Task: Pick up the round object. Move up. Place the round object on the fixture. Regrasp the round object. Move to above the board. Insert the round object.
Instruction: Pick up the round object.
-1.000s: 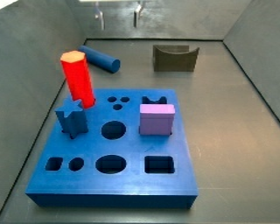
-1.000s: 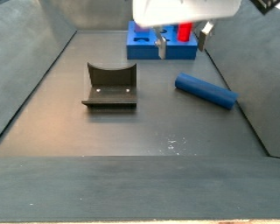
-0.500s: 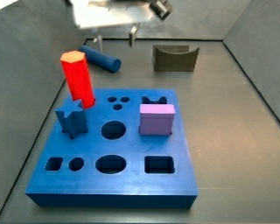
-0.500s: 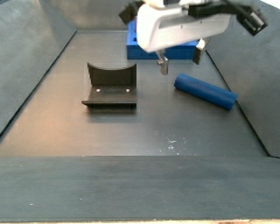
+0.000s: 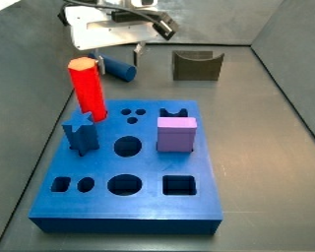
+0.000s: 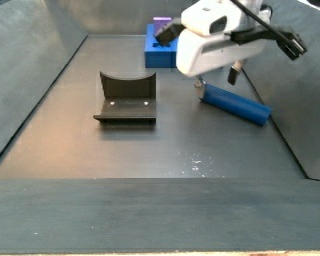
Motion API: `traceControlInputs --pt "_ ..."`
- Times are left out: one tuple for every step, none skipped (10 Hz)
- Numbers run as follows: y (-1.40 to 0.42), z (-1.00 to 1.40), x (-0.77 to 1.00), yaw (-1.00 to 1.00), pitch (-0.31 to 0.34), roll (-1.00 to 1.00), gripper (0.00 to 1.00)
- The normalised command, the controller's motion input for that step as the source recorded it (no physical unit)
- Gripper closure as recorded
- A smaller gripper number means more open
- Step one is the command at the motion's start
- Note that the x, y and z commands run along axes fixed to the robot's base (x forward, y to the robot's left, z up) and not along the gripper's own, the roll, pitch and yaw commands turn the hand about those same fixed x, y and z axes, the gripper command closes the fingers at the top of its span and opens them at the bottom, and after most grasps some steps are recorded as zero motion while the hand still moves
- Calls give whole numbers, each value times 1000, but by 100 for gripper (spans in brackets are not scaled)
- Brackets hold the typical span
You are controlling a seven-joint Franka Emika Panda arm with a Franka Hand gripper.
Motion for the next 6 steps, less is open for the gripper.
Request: traceControlInputs --pt "91 -394 -120 6 114 320 0" --pt "40 -357 -26 0 67 177 0" --pt "0 -349 -77 0 4 111 0" --pt "0 -303 -254 0 -14 73 0" --pt "0 -51 -83 0 -100 -13 0" --pt "0 0 0 0 0 0 0"
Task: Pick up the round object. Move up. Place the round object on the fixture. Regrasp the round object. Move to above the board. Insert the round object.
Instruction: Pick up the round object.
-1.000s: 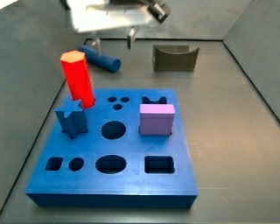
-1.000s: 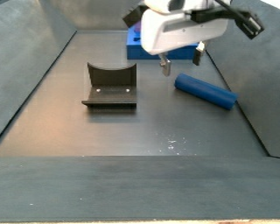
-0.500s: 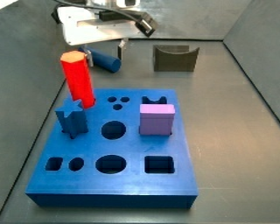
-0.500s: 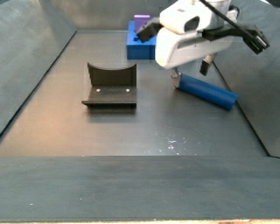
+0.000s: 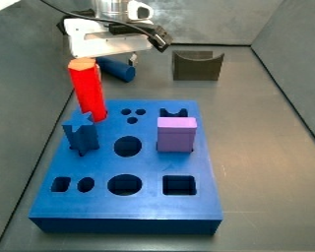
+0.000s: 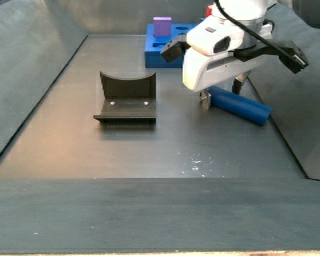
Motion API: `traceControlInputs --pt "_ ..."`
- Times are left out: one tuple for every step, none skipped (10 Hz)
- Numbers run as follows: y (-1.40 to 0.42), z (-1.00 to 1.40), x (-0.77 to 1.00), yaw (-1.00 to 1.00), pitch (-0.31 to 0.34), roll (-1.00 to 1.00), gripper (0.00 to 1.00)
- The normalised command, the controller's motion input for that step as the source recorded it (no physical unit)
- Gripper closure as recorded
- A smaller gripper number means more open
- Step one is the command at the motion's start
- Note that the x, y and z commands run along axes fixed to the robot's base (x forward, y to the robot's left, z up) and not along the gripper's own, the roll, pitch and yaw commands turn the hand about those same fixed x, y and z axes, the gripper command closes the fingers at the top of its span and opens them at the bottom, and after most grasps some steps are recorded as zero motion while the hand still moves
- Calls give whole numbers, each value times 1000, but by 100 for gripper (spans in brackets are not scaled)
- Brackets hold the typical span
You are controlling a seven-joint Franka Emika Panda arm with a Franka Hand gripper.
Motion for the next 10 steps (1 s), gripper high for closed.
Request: traceControlInputs --pt "0 0 0 0 0 0 100" --pt "0 0 0 0 0 0 100" --pt "0 0 0 0 0 0 100" --pt "0 0 0 0 0 0 100" --pt "0 0 0 0 0 0 100" --pt "0 0 0 0 0 0 100" --pt "0 0 0 0 0 0 100" --pt "0 0 0 0 0 0 100" --pt "0 0 0 0 0 0 100" --pt "0 0 0 0 0 0 100"
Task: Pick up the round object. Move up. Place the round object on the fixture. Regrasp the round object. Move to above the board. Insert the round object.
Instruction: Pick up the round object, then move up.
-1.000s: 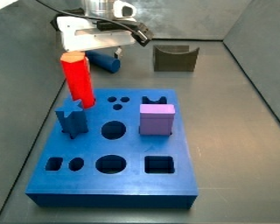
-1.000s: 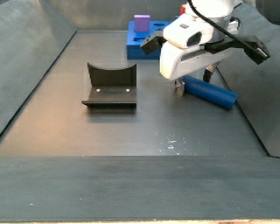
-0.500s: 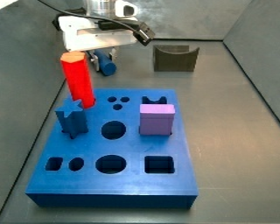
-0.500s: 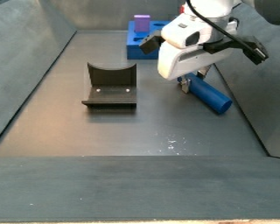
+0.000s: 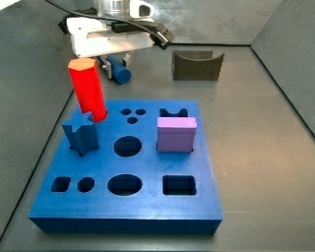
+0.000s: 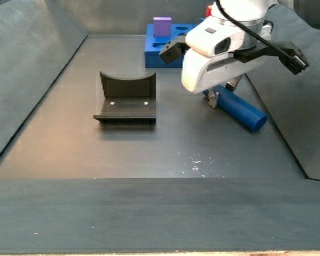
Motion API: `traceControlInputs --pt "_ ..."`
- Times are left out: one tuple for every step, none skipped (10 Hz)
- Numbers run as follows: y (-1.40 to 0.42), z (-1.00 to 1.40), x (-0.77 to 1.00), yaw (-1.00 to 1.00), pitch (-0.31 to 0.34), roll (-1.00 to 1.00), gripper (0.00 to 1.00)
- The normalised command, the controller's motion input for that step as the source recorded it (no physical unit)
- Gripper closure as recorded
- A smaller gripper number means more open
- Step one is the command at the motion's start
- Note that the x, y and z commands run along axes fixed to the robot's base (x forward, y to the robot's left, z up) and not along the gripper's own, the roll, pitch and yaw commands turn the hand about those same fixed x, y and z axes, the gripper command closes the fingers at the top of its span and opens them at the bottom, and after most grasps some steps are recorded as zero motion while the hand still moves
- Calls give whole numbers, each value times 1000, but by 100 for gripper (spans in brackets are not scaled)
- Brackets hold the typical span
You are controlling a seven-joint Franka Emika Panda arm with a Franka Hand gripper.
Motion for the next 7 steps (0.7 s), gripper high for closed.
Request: traceControlInputs --pt "0 0 0 0 0 0 100" --pt "0 1000 0 0 0 0 100" --pt "-18 1000 -2 16 2 -3 100" --pt "-27 980 -30 19 29 -13 100" --pt "-20 831 -15 27 47 -28 100" --pt "-17 704 -13 28 53 -38 100" --pt "-16 617 -13 29 49 -45 100"
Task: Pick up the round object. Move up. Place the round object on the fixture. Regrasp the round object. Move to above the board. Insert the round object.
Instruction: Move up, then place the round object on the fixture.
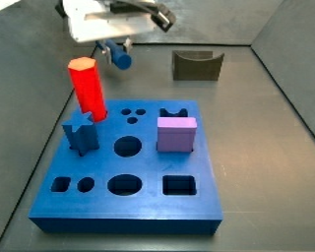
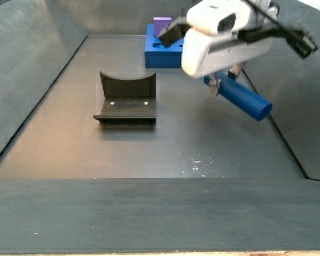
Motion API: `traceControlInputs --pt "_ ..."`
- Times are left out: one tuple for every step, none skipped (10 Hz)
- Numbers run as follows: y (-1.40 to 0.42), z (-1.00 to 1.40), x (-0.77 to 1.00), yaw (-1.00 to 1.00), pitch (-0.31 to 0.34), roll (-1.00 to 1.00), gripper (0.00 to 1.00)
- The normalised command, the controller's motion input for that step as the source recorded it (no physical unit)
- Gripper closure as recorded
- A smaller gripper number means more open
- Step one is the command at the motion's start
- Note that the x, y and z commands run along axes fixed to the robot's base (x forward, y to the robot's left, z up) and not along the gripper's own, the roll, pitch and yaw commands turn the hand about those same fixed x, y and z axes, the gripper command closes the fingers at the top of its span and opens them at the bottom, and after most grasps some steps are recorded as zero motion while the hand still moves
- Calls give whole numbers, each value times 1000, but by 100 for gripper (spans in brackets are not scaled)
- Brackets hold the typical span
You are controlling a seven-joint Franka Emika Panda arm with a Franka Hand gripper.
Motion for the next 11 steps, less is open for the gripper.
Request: traceControlInputs --pt "-16 391 -21 29 32 -60 100" --pt "-15 300 -25 30 28 -65 100" --pt "0 1000 0 0 0 0 100" --pt "4 1000 14 -6 -10 -2 100" --pt "-2 1000 -1 -5 14 -14 100" --pt "-5 1000 -4 -2 18 -24 100" --pt "-6 1000 -7 2 21 -32 100" --pt "-13 1000 -11 8 28 -54 100" --pt "-16 1000 -13 10 33 -63 100" --pt "-20 852 -9 15 39 -81 100" --pt "-19 712 -4 17 47 -93 100"
